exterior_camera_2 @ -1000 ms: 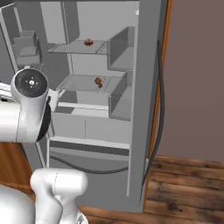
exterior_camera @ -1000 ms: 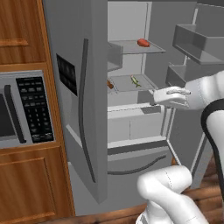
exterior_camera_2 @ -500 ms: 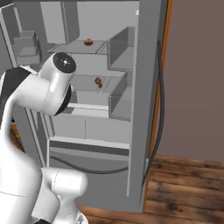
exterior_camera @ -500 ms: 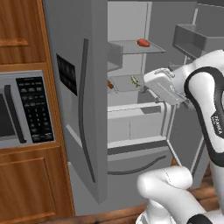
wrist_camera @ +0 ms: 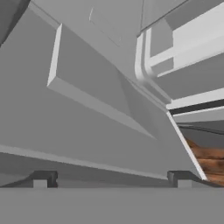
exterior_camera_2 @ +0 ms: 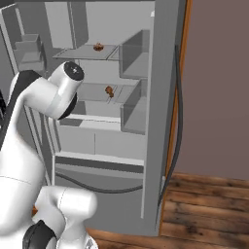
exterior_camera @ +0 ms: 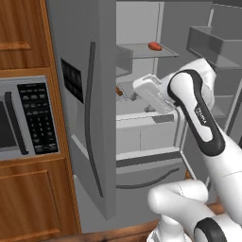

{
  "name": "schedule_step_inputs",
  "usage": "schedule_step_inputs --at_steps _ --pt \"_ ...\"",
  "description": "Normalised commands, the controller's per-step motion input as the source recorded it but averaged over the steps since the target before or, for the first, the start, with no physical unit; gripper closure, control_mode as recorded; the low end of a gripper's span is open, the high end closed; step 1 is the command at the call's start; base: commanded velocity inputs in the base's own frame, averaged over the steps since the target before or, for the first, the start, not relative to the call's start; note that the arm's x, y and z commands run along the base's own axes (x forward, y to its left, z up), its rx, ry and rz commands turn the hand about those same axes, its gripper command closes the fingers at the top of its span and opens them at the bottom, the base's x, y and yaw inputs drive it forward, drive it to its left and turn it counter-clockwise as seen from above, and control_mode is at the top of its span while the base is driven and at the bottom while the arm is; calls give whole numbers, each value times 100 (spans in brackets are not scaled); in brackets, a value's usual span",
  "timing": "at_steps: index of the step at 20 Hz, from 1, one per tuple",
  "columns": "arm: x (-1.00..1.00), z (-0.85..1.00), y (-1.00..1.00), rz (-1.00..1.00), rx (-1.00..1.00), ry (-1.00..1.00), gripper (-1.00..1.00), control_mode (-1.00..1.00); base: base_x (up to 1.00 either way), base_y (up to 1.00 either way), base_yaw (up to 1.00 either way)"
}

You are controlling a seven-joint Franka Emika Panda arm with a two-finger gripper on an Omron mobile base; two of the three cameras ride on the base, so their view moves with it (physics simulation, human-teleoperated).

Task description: Gather the sweet potato and mushroom from the fridge and place them on a tray on the dining counter. Then gather the chicken drumstick and fish from the fridge and place them on the other tray.

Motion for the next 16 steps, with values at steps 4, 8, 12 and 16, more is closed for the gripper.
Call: schedule_step_inputs --at_steps 4,8,12,16 --pt "47 -16 47 0 8 7 -100 -100 0 0 0" --pt "39 -6 55 3 6 9 -100 -100 0 0 0" --pt "13 -2 74 13 1 7 -100 -100 0 0 0" --pt "0 -4 92 21 0 4 -100 -100 0 0 0"
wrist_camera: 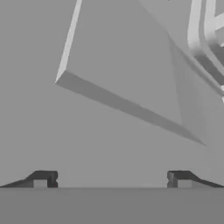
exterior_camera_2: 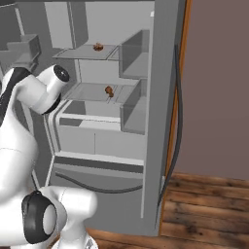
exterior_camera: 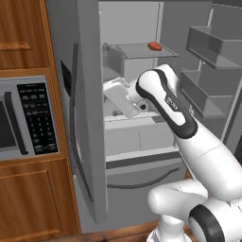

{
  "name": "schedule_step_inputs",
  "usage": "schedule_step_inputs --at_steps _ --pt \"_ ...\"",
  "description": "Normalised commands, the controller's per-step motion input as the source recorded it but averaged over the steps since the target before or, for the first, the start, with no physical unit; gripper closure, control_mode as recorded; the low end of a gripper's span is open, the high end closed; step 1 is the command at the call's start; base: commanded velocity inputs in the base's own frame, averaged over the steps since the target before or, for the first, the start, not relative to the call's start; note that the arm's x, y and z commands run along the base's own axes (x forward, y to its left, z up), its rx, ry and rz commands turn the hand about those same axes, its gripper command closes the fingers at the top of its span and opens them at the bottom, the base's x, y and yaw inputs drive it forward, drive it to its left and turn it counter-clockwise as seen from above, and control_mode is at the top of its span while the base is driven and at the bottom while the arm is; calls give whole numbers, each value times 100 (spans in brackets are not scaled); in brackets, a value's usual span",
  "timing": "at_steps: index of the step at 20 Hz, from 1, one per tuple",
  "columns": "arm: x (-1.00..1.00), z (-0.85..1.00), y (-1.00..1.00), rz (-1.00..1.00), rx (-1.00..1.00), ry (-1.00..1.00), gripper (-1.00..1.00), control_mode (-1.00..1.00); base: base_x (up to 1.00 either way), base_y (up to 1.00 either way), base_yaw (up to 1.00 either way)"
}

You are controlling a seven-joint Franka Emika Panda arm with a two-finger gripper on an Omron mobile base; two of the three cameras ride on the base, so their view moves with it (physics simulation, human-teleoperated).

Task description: Gather the sweet potato and mushroom from the fridge and place them on a tray on the dining counter. Then gather the chicken drumstick and fish from the fridge and place them on the other tray.

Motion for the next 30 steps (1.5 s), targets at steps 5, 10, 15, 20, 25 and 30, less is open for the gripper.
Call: schedule_step_inputs --at_steps 5,10,15,20,25,30 --pt "0 -3 99 20 0 3 -100 -100 0 0 0" --pt "0 -5 96 14 -3 0 -100 -100 0 0 0" --pt "-16 0 31 3 -15 -11 -100 -100 0 0 0" --pt "-38 8 -20 -1 -21 -22 -100 -100 0 0 0" --pt "-57 15 -59 -11 -27 -20 -100 -100 0 0 0" --pt "-40 22 -90 -19 -24 -11 -100 -100 0 0 0"
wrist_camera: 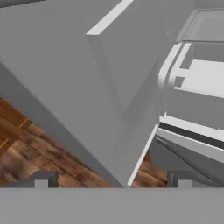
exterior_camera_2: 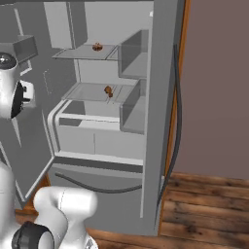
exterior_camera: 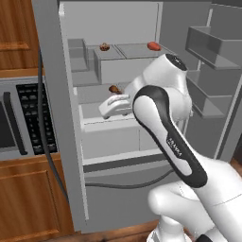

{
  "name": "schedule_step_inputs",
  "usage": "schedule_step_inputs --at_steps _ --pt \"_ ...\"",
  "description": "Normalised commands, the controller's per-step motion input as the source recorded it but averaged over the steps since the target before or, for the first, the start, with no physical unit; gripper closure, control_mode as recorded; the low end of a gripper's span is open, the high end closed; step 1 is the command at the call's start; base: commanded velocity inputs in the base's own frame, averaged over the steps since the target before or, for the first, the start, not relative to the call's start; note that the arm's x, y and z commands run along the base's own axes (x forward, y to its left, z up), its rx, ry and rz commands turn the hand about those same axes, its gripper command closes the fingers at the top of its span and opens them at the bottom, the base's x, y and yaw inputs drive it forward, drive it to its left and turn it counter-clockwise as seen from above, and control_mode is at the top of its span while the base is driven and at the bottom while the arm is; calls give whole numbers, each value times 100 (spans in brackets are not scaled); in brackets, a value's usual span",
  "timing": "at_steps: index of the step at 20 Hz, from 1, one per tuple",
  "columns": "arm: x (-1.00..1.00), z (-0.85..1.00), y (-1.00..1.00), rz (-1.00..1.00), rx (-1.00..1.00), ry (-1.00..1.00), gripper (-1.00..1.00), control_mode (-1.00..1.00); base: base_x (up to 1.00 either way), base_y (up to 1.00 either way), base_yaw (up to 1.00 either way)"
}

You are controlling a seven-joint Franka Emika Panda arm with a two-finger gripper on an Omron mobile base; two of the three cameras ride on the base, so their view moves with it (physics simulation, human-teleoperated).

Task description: Gather the sweet potato and mushroom from the fridge and place them on a tray on the dining counter. Then gather the chicken drumstick and fish from the fridge and place them on the other tray.

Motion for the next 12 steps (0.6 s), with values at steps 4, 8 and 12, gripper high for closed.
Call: schedule_step_inputs --at_steps 4,8,12 --pt "-19 11 -88 -25 -23 -9 -100 -100 0 0 0" --pt "-1 0 -89 -33 -20 -2 -100 -100 0 0 0" --pt "0 0 -87 -31 -17 -1 -100 -100 0 0 0"
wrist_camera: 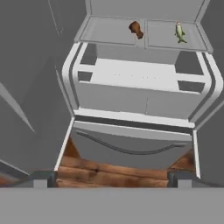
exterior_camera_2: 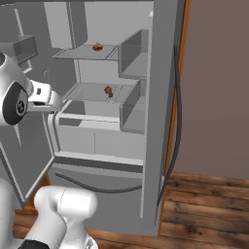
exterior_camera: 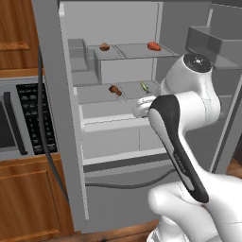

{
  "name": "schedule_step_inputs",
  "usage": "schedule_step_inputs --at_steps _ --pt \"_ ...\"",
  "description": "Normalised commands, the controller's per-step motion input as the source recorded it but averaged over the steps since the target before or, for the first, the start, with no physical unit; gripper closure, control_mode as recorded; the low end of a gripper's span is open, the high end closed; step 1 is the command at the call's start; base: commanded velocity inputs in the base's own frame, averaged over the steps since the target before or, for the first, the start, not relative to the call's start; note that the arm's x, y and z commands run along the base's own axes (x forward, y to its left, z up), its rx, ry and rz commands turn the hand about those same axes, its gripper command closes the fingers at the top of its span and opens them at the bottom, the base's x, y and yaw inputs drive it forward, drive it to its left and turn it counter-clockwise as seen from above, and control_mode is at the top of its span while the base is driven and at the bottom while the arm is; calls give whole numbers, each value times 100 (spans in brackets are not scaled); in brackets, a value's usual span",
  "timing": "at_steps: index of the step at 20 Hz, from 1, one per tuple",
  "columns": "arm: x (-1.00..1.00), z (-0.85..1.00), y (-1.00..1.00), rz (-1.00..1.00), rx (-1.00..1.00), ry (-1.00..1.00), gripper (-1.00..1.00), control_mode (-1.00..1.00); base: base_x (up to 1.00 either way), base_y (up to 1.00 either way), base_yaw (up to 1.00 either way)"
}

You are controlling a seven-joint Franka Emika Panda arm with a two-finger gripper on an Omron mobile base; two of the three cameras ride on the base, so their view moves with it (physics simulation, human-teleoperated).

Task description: Gather the sweet potato and mushroom from the fridge and place them on a tray on the dining counter. Then gather the chicken drumstick and fish from the fridge and place them on the other tray.

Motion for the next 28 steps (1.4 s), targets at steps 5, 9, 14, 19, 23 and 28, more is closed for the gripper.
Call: schedule_step_inputs --at_steps 5,9,14,19,23,28 --pt "-1 -3 -72 -20 -11 0 -100 -100 0 0 0" --pt "-28 -13 -2 -2 -4 0 -100 -100 0 0 0" --pt "-16 -2 2 1 0 0 -100 -100 0 0 0" --pt "0 -2 0 6 3 0 -100 -100 0 0 0" --pt "2 -7 0 8 1 0 -100 -100 0 0 0" --pt "9 -3 0 3 1 1 -100 100 29 0 5"
